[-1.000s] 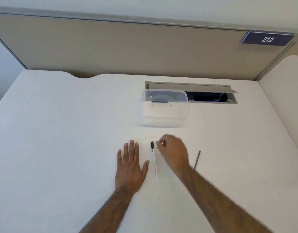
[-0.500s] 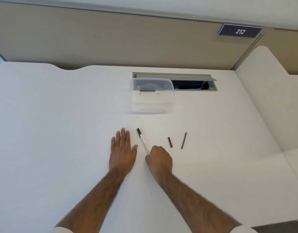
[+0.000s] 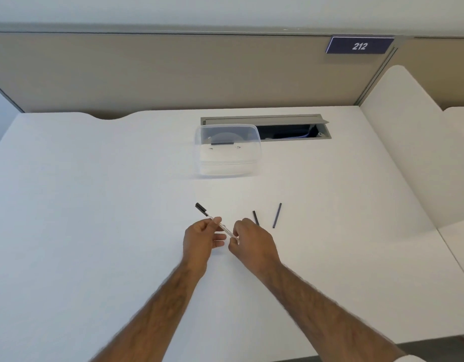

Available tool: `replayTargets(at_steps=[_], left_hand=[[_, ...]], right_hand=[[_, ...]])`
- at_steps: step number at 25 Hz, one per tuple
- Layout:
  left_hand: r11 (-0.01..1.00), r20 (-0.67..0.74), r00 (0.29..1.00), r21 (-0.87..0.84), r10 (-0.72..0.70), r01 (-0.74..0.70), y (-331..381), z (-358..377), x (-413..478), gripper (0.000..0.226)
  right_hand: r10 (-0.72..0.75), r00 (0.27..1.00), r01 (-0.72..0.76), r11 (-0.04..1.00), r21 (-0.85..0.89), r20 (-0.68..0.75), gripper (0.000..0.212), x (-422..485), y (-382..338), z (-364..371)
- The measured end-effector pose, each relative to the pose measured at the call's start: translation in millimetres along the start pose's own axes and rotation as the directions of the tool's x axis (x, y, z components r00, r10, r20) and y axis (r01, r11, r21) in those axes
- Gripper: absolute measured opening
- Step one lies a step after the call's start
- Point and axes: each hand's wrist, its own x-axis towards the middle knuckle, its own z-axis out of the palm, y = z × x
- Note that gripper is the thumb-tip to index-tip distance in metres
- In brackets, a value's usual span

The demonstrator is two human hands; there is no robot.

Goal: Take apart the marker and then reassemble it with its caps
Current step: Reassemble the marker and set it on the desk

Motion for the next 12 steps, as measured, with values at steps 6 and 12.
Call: replayTargets(at_steps=[6, 12], left_hand=[[0.987, 0.008, 0.999, -0.154, -0.046, 0.047, 1.1, 16.5, -4.0, 0.019], [0.986, 0.007, 0.997, -0.149, -0.070, 0.071, -1.2, 23.3, -13.3, 0.020]], right_hand=[[-0.115, 0.993, 0.116, 0.961, 0.253, -0.018, 0.021, 8.1, 51.7, -25.7], [-0.133, 0.986, 0.155, 0.950, -0.270, 0.096, 0.031, 32.7, 130.7, -45.6]])
